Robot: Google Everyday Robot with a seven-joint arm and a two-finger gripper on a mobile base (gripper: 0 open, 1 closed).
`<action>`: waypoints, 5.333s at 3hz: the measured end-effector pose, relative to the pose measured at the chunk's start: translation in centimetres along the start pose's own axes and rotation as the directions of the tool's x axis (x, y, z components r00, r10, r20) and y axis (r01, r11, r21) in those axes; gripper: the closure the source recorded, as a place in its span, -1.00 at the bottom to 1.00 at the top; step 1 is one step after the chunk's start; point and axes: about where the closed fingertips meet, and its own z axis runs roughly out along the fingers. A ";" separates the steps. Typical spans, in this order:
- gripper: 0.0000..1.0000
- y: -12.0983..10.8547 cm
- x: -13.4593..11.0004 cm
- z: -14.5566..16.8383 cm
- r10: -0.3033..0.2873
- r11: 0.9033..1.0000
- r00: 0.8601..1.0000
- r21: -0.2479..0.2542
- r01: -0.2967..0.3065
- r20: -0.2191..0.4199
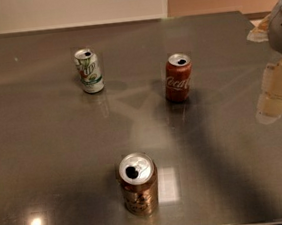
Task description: Move coke can near orange can
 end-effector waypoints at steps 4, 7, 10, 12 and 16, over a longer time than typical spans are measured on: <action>-1.00 -6.3 -3.2 3.8 0.068 0.998 0.994 -0.016 -0.067 0.089; -1.00 -11.5 -8.1 9.1 0.106 0.991 0.964 -0.111 -0.081 0.244; -0.74 -10.8 -10.9 12.1 0.086 0.977 0.951 -0.210 -0.023 0.297; 0.15 -11.2 -11.0 12.8 0.091 0.974 0.950 -0.226 -0.022 0.300; 1.00 3.6 -11.5 5.1 -0.216 0.898 0.880 -0.268 0.349 0.423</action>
Offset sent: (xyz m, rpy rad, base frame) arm 0.0319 0.0038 -0.0020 0.0353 0.0245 -0.0299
